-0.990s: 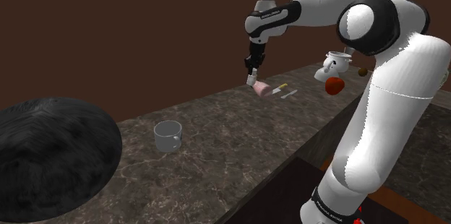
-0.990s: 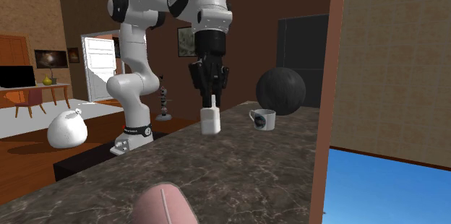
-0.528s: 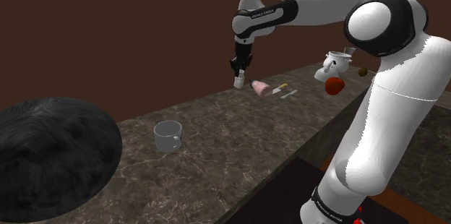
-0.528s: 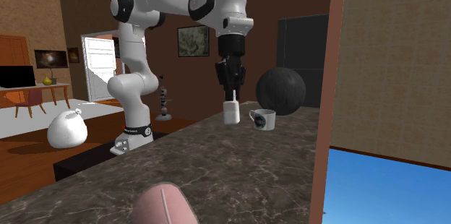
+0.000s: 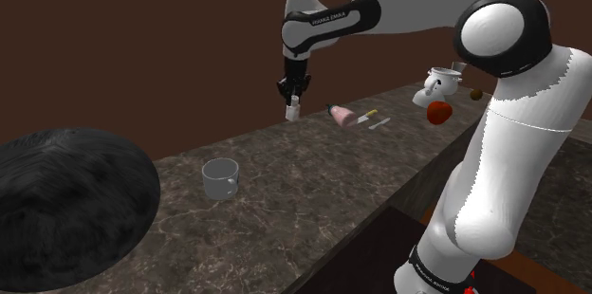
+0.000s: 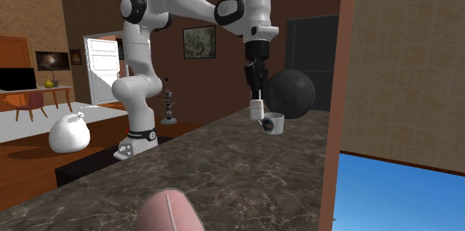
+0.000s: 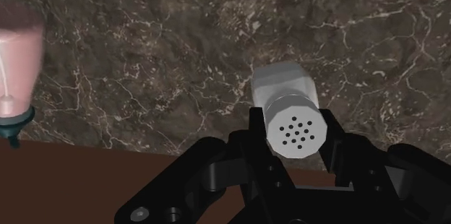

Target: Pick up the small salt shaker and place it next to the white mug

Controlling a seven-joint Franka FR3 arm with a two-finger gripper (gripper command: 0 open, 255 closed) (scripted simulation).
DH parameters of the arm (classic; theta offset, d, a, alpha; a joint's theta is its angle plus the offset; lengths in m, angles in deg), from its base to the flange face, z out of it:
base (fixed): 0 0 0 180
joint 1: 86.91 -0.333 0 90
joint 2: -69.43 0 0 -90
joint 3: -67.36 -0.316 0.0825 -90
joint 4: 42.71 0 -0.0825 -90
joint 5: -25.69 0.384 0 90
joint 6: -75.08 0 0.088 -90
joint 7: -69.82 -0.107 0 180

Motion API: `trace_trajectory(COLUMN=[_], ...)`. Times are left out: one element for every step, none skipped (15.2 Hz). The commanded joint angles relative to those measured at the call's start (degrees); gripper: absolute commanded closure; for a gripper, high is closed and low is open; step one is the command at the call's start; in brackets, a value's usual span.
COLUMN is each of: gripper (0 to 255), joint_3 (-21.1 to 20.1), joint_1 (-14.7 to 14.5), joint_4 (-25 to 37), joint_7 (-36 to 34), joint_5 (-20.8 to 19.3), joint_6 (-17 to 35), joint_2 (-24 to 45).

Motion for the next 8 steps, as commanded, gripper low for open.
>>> trace_trajectory(gripper=[255,255,255,255,255,255,255,255], joint_3=[-1.3,-1.9,-2.5,-3.1,-3.7,-4.3,-4.8,-5.3], joint_1=[-1.4,-2.1,-2.7,-3.4,-4.1,-4.7,-5.4,-6.0], joint_4=[1.6,2.3,3.0,3.7,4.6,5.5,6.5,7.5], joint_7=[-2.8,-4.0,-5.3,-6.5,-7.7,-8.9,-10.1,-11.3], joint_5=[-0.1,-0.1,-0.1,-0.2,-0.2,-0.2,-0.3,-0.3], joint_6=[-1.0,-1.3,-1.6,-2.0,-2.3,-2.7,-3.1,-3.6], joint_2=[0.9,1.4,1.9,2.5,3.1,3.8,4.6,5.3])
